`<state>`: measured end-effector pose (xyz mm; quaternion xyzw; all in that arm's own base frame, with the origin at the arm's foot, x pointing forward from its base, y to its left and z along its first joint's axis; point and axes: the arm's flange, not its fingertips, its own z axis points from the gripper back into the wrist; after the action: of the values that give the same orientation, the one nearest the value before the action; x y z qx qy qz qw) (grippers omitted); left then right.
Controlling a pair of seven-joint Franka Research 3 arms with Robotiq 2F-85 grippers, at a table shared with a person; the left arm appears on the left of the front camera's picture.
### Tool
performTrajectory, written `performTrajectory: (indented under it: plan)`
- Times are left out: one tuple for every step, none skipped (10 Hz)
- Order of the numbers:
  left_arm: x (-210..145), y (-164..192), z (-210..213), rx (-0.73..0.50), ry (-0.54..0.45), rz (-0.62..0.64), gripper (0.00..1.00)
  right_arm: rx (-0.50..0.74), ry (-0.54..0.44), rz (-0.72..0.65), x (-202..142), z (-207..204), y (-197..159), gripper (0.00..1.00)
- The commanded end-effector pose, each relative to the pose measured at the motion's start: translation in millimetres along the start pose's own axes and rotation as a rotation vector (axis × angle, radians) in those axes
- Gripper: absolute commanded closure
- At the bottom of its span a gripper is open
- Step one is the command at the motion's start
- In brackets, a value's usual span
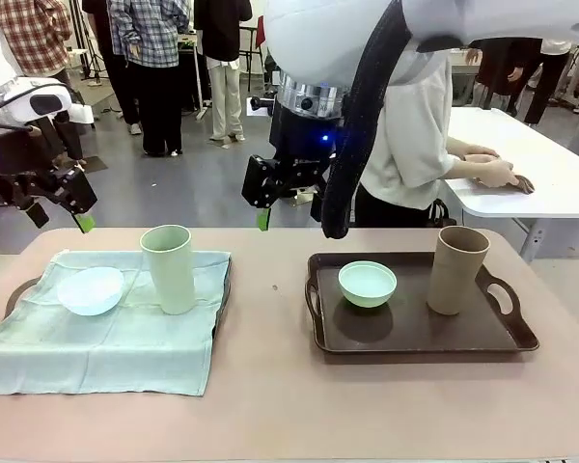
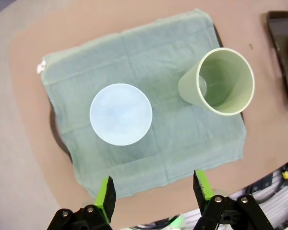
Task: Set up a tray with a mat and arrange the tableware.
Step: Place the Picnic Bowl and Reusable plastic cup back onto the Handle tray in front of the human's position, then pick up the Picnic Bowl and Reusable plastic cup from the Handle tray in front of the human's position and hold them in the air.
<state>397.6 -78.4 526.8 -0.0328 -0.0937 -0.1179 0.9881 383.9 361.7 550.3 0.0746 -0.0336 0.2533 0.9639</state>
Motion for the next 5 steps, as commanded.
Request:
performTrajectory:
  plan:
    - [-0.6,1.4,-3.2,0.002,0.002,-0.009,0.15,0.021,-0.018,0.021,0.3,-6.0,-5.4,0.00]
    - [-0.6,1.4,-3.2,0.002,0.002,-0.009,0.15,0.021,-0.018,0.021,0.3,-6.0,-5.4,0.00]
    - [-0.6,1.4,-3.2,0.002,0.002,-0.009,0.15,0.021,-0.018,0.021,0.3,-6.0,-5.4,0.00]
    - [-0.6,1.4,-3.2,0.002,0.002,-0.009,0.15,0.021,-0.018,0.021,0.3,-6.0,-5.4,0.00]
    - [-0.6,1.4,-3.2,0.002,0.002,-0.009,0.15,0.021,-0.018,0.021,0.3,-6.0,-5.4,0.00]
